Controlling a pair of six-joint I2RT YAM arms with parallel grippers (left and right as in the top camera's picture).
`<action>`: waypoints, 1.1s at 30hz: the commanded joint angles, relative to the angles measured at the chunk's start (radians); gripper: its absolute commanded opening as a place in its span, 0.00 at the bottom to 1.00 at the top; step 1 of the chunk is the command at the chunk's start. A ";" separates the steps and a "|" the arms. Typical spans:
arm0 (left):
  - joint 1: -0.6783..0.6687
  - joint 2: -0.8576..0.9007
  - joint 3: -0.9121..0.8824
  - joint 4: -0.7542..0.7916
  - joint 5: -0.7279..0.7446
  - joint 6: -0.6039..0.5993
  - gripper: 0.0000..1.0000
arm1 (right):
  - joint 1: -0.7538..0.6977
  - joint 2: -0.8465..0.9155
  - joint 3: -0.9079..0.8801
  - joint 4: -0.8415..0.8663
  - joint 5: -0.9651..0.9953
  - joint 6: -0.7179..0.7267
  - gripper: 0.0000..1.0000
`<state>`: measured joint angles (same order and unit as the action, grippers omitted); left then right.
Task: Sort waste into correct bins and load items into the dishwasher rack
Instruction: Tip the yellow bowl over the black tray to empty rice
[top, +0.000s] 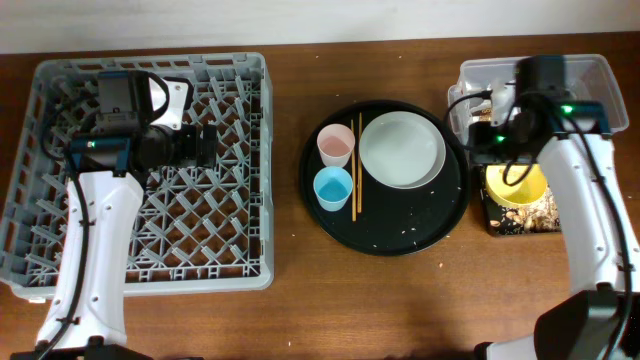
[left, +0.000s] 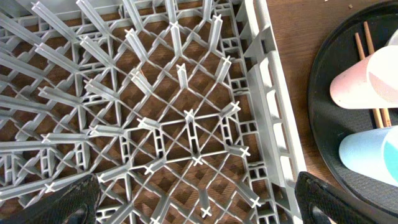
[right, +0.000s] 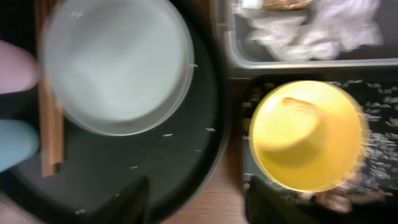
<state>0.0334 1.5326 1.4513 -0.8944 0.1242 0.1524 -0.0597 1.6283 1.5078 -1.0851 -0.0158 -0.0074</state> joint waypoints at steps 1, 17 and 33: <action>0.004 0.006 0.017 -0.001 0.011 -0.002 0.99 | 0.041 0.034 0.005 0.002 0.235 0.152 0.44; 0.004 0.006 0.017 -0.001 0.011 -0.002 0.99 | -0.022 0.293 -0.029 0.097 0.290 0.293 0.35; 0.004 0.006 0.017 0.000 0.010 -0.002 0.99 | -0.020 0.298 -0.146 0.192 0.338 0.221 0.34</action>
<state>0.0334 1.5326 1.4513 -0.8940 0.1242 0.1524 -0.0780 1.9182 1.3705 -0.8948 0.2642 0.2234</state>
